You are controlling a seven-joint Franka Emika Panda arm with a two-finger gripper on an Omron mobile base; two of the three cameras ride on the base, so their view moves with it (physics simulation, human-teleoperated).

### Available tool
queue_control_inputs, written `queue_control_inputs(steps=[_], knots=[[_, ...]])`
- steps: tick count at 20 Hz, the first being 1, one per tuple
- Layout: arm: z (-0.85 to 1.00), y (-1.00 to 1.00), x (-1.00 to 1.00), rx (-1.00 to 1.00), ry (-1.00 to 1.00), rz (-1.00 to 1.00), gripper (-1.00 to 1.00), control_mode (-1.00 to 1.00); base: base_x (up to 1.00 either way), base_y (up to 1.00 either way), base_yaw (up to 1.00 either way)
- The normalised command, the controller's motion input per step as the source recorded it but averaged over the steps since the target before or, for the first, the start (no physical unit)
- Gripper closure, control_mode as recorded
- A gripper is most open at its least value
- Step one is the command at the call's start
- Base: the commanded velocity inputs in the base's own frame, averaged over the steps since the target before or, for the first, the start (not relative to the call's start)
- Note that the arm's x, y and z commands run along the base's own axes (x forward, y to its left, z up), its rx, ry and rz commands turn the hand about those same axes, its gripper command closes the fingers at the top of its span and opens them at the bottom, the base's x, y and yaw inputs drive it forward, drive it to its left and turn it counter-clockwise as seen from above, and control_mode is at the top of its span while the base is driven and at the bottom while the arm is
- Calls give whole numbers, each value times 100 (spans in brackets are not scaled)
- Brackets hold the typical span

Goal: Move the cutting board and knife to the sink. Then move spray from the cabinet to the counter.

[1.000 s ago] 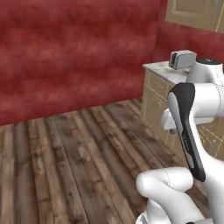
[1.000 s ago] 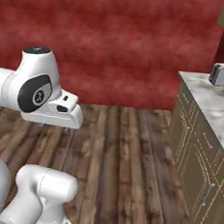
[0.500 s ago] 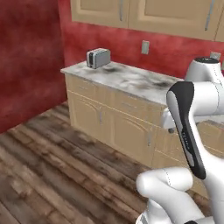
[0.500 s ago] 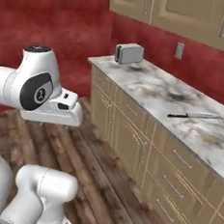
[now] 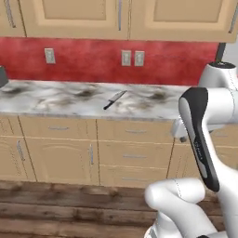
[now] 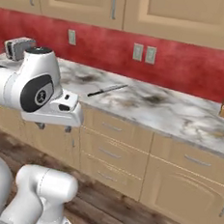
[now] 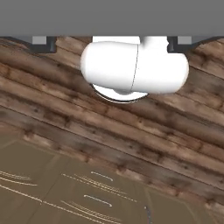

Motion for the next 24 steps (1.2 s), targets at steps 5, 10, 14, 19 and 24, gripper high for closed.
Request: queue_control_inputs(steps=[5, 10, 14, 19, 24], knots=[[0, 0, 0, 0, 0, 0, -100, 100, 10, 87, -63], [0, 0, 0, 0, 0, 0, -100, 100, 20, 100, -41], [0, 0, 0, 0, 0, 0, -100, 100, 37, 51, -16], [0, 0, 0, 0, 0, 0, -100, 100, 53, 41, -10], [0, 0, 0, 0, 0, 0, -100, 100, 72, 14, 3]])
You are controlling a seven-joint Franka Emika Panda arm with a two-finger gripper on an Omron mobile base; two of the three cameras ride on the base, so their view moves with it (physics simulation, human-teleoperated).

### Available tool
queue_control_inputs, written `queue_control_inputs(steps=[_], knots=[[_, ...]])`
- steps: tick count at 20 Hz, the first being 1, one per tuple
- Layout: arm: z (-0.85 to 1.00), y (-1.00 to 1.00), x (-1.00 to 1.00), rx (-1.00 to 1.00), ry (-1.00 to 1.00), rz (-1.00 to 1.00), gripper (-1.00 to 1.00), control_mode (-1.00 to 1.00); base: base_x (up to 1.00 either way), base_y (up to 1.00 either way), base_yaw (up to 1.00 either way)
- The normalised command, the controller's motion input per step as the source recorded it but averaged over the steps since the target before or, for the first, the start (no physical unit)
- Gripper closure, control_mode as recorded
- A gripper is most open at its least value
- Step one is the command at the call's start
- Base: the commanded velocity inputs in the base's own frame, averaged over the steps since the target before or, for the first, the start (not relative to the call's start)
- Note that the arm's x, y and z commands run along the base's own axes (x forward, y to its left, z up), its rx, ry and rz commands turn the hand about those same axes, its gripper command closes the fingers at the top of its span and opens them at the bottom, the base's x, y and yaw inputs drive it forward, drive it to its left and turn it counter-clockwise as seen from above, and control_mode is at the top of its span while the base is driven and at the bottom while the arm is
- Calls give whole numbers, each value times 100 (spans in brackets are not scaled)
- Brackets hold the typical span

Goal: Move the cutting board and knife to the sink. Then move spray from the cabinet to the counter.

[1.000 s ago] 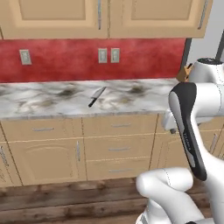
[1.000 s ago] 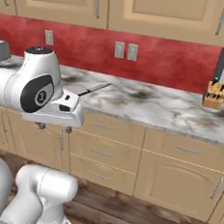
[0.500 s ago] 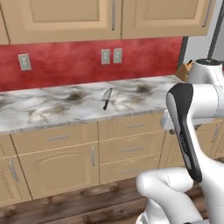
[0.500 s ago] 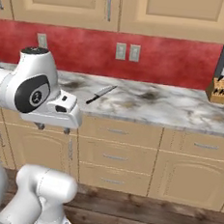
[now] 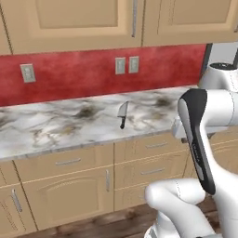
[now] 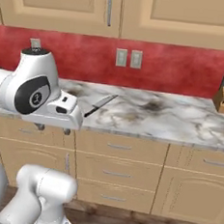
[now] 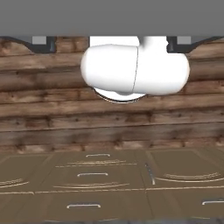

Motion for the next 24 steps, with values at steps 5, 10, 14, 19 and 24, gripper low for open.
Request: queue_control_inputs(steps=[5, 10, 14, 19, 24], knots=[[0, 0, 0, 0, 0, 0, -100, 100, 93, 9, 10], [0, 0, 0, 0, 0, 0, -100, 100, 81, 12, 8], [0, 0, 0, 0, 0, 0, -100, 100, 63, 12, 4], [0, 0, 0, 0, 0, 0, -100, 100, 47, 3, 10], [0, 0, 0, 0, 0, 0, -100, 100, 40, 11, 11]])
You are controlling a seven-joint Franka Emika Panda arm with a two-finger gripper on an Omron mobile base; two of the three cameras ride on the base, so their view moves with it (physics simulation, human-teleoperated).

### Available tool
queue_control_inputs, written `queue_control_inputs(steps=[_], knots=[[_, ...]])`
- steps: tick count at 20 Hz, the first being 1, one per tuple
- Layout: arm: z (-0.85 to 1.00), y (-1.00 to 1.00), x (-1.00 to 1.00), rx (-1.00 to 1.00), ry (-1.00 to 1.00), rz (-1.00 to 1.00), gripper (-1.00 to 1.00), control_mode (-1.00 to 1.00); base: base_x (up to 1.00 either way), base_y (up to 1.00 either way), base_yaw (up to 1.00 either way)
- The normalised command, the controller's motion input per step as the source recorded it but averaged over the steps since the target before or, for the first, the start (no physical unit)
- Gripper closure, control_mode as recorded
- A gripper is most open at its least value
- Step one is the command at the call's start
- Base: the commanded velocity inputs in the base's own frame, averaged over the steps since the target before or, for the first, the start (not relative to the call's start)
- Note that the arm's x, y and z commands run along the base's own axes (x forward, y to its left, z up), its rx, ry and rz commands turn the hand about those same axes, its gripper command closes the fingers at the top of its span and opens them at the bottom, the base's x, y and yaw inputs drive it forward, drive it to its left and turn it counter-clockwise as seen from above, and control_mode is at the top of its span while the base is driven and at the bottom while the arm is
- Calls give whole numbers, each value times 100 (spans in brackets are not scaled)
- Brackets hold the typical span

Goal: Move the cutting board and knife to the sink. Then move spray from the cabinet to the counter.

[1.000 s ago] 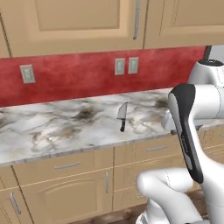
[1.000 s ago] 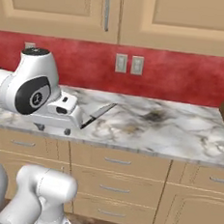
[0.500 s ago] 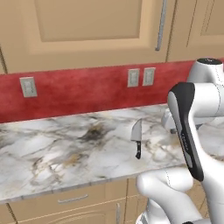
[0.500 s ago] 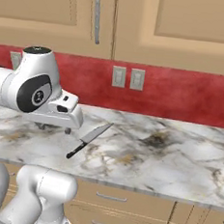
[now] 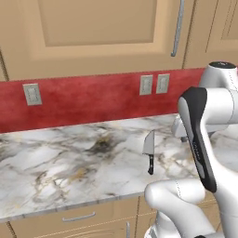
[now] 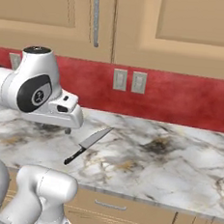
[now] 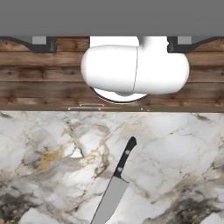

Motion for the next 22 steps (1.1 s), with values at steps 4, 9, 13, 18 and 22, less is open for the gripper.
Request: queue_control_inputs(steps=[4, 9, 13, 18, 22], knots=[[0, 0, 0, 0, 0, 0, -100, 100, 39, 19, 9], [-77, 38, 36, 0, 11, 5, -100, -100, 0, 0, 0], [-92, 47, 17, 0, 16, 4, -100, -100, 0, 0, 0], [-71, 24, 49, 3, 12, 2, -100, -100, 0, 0, 0], [-52, 6, 53, 3, 3, 0, -100, -100, 0, 0, 0]])
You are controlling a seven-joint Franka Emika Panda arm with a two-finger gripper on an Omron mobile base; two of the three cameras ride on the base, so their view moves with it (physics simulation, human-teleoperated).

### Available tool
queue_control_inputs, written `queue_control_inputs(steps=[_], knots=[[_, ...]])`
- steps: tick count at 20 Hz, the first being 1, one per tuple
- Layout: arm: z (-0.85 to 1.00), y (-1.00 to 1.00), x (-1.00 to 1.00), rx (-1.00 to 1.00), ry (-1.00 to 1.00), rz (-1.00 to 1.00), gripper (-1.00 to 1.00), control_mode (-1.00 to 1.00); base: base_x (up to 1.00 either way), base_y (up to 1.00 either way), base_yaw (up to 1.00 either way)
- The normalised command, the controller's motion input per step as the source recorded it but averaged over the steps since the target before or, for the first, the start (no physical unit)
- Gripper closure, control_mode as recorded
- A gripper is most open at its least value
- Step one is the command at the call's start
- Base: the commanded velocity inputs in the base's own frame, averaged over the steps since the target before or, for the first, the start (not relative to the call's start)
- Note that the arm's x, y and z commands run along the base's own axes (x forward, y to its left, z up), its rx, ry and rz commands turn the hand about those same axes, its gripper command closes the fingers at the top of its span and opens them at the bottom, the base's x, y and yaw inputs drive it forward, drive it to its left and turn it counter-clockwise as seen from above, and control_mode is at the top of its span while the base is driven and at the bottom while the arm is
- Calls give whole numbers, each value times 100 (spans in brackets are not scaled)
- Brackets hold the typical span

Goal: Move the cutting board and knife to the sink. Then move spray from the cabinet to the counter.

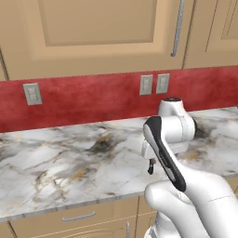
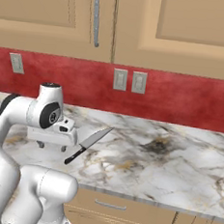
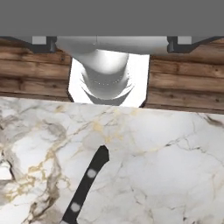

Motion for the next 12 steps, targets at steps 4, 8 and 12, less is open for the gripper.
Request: queue_control_inputs(steps=[4, 8, 12], knots=[[-44, -3, 42, 3, 0, 0, -100, -100, 0, 0, 0], [-43, -14, 26, 0, -2, 0, -100, -100, 0, 0, 0], [-52, -1, 23, 0, -3, 0, -100, -100, 0, 0, 0]])
